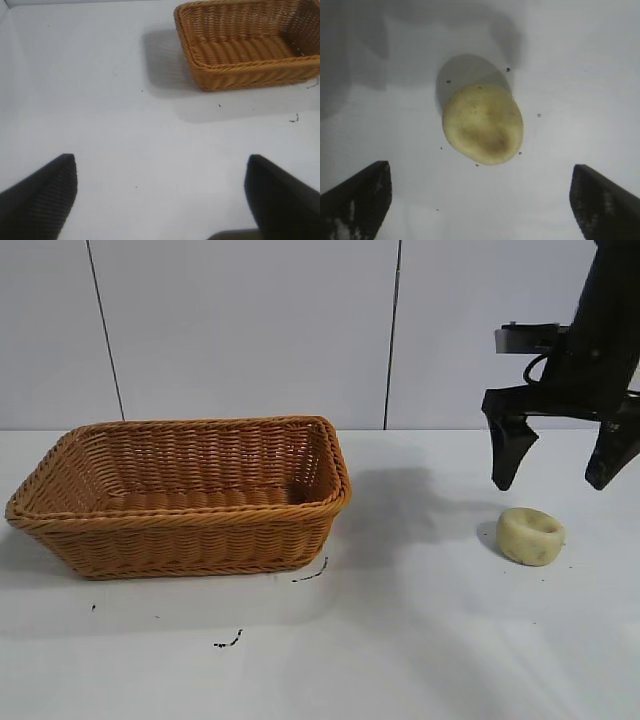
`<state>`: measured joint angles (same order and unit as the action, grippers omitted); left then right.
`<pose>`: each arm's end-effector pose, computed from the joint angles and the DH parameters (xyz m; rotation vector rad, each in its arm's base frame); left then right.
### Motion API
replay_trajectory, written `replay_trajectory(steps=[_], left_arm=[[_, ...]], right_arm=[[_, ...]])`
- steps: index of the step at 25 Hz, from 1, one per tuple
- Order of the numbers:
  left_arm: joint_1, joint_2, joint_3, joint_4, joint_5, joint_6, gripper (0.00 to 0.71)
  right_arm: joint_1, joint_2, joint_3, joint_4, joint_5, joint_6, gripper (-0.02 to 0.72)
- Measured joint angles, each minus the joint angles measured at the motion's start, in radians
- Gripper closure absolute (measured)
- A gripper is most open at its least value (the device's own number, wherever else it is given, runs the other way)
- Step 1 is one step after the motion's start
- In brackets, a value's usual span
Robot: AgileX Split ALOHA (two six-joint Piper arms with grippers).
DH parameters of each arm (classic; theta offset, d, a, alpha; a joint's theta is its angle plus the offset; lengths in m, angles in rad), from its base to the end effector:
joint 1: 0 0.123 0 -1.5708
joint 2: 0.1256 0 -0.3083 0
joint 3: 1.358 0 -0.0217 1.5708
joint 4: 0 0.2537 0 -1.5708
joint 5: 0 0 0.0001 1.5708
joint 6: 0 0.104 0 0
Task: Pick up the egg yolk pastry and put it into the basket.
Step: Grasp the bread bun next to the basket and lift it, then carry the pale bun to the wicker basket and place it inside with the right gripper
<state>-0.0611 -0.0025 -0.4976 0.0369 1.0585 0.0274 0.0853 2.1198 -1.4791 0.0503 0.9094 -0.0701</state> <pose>-0.0140 0.0042 0.2722 0.0887 2.0396 0.0231 0.4290 0.0408 0.1455 -0.1920 3.0273 0.0640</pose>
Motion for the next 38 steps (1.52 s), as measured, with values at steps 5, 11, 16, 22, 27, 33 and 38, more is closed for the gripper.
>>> replay_trajectory(steps=[5,11,16,22,27,33,38], left_arm=[[0.0,0.0,0.0,0.0,0.0,0.0,0.017],[0.0,0.0,0.0,0.0,0.0,0.0,0.017],[0.0,0.0,0.0,0.0,0.0,0.0,0.017],[0.0,0.0,0.0,0.0,0.0,0.0,0.017],[0.0,0.0,0.0,0.0,0.0,0.0,0.017],[0.0,0.0,0.0,0.0,0.0,0.0,0.017],[0.0,0.0,0.0,0.0,0.0,0.0,0.017]], right_arm=[[0.0,0.047,0.0,0.012,-0.053,0.0,0.008],[0.0,0.076,-0.001,0.016,-0.08,0.0,0.008],[0.0,0.081,-0.001,0.016,-0.079,0.0,0.034],[0.0,0.08,-0.001,0.015,-0.079,0.0,0.432],[0.0,0.055,-0.001,0.011,-0.071,0.0,0.568],[0.0,-0.058,-0.003,0.011,-0.011,0.001,0.58],[0.0,-0.107,-0.125,0.005,0.118,0.0,0.582]])
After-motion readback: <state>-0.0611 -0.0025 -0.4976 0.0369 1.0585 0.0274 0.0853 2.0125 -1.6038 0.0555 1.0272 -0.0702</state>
